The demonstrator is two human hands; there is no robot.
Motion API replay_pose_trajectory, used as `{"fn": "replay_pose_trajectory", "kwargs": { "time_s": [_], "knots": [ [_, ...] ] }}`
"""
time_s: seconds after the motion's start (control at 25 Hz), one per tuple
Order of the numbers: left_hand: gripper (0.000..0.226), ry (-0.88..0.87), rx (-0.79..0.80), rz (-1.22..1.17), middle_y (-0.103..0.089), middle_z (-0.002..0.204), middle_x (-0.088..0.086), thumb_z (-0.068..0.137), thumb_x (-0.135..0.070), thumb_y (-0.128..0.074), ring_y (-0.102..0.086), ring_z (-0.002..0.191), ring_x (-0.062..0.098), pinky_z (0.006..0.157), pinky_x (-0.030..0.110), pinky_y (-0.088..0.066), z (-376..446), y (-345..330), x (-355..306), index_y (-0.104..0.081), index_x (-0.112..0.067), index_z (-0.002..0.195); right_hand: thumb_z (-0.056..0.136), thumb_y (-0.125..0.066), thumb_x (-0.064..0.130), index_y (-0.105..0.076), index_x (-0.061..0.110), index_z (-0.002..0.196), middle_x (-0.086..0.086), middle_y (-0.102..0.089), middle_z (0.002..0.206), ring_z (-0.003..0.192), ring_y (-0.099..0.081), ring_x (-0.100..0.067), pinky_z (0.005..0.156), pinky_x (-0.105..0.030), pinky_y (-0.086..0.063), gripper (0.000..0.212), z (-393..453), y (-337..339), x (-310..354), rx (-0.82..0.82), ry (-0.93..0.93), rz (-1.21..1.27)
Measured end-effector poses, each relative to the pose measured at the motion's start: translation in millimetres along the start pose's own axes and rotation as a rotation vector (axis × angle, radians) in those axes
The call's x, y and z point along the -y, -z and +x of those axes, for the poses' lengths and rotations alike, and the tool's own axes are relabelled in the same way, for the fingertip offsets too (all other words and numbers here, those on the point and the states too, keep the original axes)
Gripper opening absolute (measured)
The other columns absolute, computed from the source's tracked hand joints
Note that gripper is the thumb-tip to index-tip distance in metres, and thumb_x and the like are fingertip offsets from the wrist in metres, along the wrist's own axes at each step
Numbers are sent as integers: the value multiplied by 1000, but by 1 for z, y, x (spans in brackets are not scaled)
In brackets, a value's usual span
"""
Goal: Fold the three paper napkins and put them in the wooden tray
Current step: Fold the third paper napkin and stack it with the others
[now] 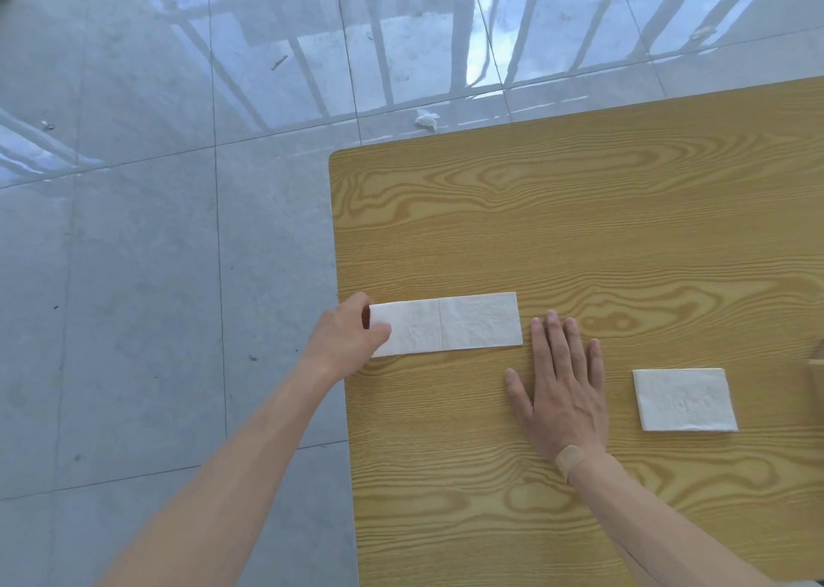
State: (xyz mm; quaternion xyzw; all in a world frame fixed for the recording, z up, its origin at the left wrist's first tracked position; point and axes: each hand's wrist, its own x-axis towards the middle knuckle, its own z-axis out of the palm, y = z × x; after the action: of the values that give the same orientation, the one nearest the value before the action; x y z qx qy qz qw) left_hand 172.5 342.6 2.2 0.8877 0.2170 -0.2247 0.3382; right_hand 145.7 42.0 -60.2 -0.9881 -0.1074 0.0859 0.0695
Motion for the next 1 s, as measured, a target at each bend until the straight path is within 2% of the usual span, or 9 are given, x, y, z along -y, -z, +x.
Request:
{"fn": "replay_pose_trajectory", "kwargs": {
  "time_s": [0.24,0.36,0.56,0.72,0.88,1.0],
  "knots": [
    [13,22,-14,-390,-56,71,-6,87,-24,-70,-51,48,7,46,18,-45,-17,3,-26,-59,-17,86,94,-31,55,-15,14,157,-4,-9,167,154,-3,-24,123,-52,-8,77,1,0,0,-4,-5,13],
    [14,0,0,-503,-58,70,-8,85,-24,-73,-52,50,6,46,21,-48,-21,-5,-50,-61,-17,88,94,-32,56,-14,15,158,-3,-8,167,154,-3,-24,123,-51,-7,78,2,-1,-2,-6,-12,21],
    [15,-49,22,-486,-59,65,-13,83,-24,-73,-56,50,5,46,23,-48,-15,-36,-83,-59,-20,86,93,-34,56,-14,16,158,-2,-8,167,154,-5,-24,124,-49,-5,78,2,-1,0,-13,-16,33],
    [15,-3,53,-447,-62,61,-20,81,-28,-72,-61,52,5,52,24,-48,-4,-64,-100,-58,-25,84,95,-33,56,-14,16,158,-3,-10,167,154,-6,-24,123,-50,-8,77,2,-1,0,-17,-15,31],
    [15,25,58,-409,-67,70,-10,78,-32,-71,-69,60,13,53,30,-49,0,-82,-109,-57,-28,84,95,-32,56,-16,15,158,-3,-11,167,154,-7,-25,123,-50,-7,76,2,1,1,-11,-15,27],
    [16,35,53,-370,-69,74,-7,78,-34,-70,-70,60,12,56,38,-56,1,-90,-113,-57,-28,85,95,-32,56,-17,15,157,-3,-11,167,154,-7,-24,123,-50,-8,76,1,3,1,-3,-12,27]
  ]
}}
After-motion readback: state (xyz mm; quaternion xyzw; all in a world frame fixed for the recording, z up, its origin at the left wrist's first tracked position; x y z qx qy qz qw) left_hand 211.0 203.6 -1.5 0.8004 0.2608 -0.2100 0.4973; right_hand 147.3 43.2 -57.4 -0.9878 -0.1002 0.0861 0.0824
